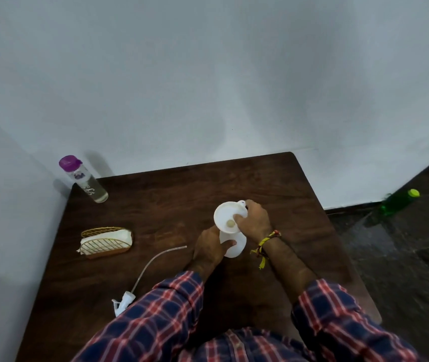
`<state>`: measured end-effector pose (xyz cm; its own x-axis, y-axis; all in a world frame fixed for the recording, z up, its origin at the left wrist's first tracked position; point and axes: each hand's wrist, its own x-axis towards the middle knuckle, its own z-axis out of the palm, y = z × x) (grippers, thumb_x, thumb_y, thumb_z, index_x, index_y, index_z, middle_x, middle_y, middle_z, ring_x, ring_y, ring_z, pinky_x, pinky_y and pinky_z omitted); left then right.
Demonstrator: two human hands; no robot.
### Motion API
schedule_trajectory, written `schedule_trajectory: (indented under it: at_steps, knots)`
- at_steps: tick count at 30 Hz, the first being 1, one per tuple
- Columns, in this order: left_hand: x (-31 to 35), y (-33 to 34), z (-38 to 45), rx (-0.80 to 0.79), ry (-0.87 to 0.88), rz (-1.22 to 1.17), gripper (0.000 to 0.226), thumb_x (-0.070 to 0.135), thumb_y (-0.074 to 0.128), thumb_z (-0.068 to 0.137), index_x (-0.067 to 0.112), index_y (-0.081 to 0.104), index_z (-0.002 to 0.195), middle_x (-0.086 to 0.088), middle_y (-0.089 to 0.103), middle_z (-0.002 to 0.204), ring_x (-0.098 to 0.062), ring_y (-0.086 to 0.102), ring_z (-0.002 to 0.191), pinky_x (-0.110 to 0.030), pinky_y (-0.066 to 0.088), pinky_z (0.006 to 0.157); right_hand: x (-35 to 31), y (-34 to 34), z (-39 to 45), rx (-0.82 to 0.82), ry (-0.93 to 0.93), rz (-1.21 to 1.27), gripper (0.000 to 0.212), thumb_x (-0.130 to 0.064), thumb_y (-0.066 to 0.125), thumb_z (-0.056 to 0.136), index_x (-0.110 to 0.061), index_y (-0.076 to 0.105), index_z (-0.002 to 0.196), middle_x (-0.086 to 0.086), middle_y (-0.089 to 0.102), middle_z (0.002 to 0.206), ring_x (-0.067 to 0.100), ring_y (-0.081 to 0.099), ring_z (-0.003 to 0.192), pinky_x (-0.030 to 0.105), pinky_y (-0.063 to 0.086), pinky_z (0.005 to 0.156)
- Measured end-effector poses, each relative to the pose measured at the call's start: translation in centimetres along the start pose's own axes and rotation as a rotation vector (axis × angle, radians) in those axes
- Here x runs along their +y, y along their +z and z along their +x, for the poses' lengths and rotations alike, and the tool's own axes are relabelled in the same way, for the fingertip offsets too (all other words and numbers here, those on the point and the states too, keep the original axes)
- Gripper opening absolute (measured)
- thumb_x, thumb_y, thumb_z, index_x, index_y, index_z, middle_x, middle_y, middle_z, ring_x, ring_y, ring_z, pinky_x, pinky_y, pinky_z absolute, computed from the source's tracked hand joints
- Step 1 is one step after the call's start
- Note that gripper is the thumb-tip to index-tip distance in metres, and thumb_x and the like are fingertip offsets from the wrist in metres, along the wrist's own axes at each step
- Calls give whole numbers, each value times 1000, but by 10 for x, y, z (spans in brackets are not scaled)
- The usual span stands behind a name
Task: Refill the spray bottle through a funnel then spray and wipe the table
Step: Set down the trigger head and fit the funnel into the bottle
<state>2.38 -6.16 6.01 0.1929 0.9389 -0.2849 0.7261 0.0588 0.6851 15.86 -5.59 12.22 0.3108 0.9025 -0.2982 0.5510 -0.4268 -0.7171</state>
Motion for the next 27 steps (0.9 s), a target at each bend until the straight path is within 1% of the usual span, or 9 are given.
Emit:
schedule_trajectory:
  at_steps: [3, 6, 9, 11, 13, 16, 22, 25, 27]
  knots:
    - [1, 2, -3, -16, -12, -26, 61, 41, 73, 82, 16, 52, 133, -5, 60, 131, -22, 56, 119, -29, 43, 100, 1, 0, -4, 9, -32, -15, 37, -20, 68, 85, -10, 57, 119, 10, 66, 114, 29, 62, 106, 38, 54, 86]
    - [1, 3, -5, -16, -21, -89, 68, 38, 79, 76, 16, 50, 134, -5, 59, 131, -22, 55, 120, -31, 45, 102, 2, -2, -9, 51, -34, 25, 54, -24, 74, 81, -11, 51, 128, 9, 64, 118, 26, 62, 107, 35, 53, 86]
    - [-2, -7, -6, -39, 10, -88, 75, 38, 84, 70, 19, 49, 134, -2, 58, 131, -21, 55, 120, -31, 46, 100, -4, -2, -18, 227, -86, -58, 66, -33, 77, 77, -13, 49, 133, 9, 59, 128, 27, 57, 115, 41, 51, 94]
    - [-7, -20, -7, -47, 54, -46, 78, 38, 83, 69, 19, 46, 135, 0, 56, 133, -21, 54, 121, -28, 44, 96, -13, -2, -27, 373, -185, -121, 61, -32, 75, 77, -13, 52, 130, 10, 58, 128, 28, 56, 116, 41, 49, 93]
    - [-17, -36, -9, -28, 83, 35, 84, 39, 82, 71, 19, 40, 141, -1, 51, 141, -22, 49, 127, -32, 43, 102, -26, 0, -36, 481, -297, -140, 54, -29, 74, 77, -13, 56, 125, 10, 59, 126, 29, 56, 115, 42, 49, 91]
    - [-36, -59, -18, 27, 49, 58, 89, 38, 81, 73, 22, 34, 147, -2, 43, 148, -21, 42, 135, -40, 40, 109, -51, 11, -48, 522, -411, -135, 48, -24, 72, 77, -12, 58, 121, 9, 58, 125, 30, 56, 115, 43, 50, 90]
    - [-85, -101, -39, 392, -39, -10, 47, 31, 69, 85, 23, 54, 129, 2, 59, 130, -16, 54, 120, -35, 45, 100, -91, 52, -64, 421, -507, -128, 46, -22, 71, 78, -15, 57, 122, 6, 57, 126, 30, 52, 118, 41, 47, 91]
    - [-125, -121, -52, 711, -200, -72, 26, 23, 69, 84, 16, 60, 107, -6, 64, 108, -26, 60, 104, -38, 46, 87, -106, 77, -68, 359, -555, -126, 45, -22, 71, 78, -15, 58, 121, 7, 58, 123, 29, 53, 115, 39, 45, 93]
    - [-158, -134, -59, 790, -376, -59, 30, 22, 69, 82, 11, 57, 108, -13, 60, 110, -34, 57, 107, -42, 46, 86, -113, 92, -68, 317, -565, -123, 45, -22, 72, 78, -15, 59, 120, 7, 58, 122, 27, 53, 114, 38, 44, 94]
